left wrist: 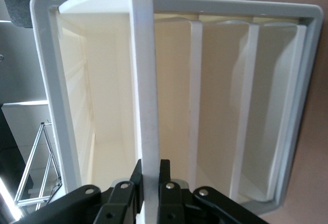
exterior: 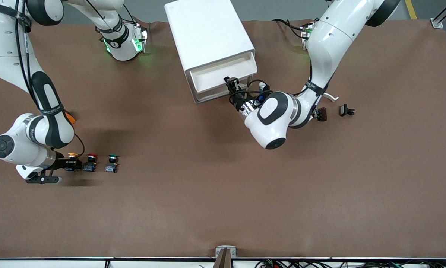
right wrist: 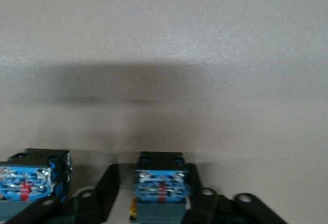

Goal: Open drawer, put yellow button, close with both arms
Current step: 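Pull the drawer open with the left gripper while the right gripper grasps yellow button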

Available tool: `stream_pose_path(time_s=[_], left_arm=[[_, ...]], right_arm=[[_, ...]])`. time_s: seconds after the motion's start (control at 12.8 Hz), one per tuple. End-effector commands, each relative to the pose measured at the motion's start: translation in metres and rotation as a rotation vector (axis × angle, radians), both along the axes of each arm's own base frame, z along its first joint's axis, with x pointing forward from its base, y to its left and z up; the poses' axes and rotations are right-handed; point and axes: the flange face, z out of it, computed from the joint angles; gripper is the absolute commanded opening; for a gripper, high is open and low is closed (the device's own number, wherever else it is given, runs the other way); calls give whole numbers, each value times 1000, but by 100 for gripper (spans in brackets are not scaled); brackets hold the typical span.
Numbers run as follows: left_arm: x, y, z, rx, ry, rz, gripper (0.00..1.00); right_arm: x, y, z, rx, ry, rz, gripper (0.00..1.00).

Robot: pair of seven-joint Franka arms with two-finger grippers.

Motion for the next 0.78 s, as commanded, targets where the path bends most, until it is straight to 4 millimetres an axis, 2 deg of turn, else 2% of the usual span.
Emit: stream_pose_path(time_s=[0.0, 0.08, 0.23, 0.47, 0.55, 0.62, 0.7], left_arm=[[23, 9, 2, -7, -37, 27, 0], [26, 8, 5, -12, -45, 29, 0], [33, 14, 5, -5, -57, 42, 0], [38, 15, 6, -12, -67, 47, 0], [39, 14, 7, -15, -70, 47, 34], [42, 18, 6, -13, -70, 54, 75], [46, 24, 7, -12, -70, 65, 100]], right_arm=[[-1, 0, 9, 16, -3, 14, 0], [1, 5, 15, 22, 11, 19, 0], [12, 22, 62, 41, 5, -33, 0], [12, 78, 128, 67, 37, -155, 0], [9, 99, 149, 76, 52, -201, 0], [5, 126, 166, 97, 71, -252, 0], [2, 150, 178, 108, 84, -300, 0]])
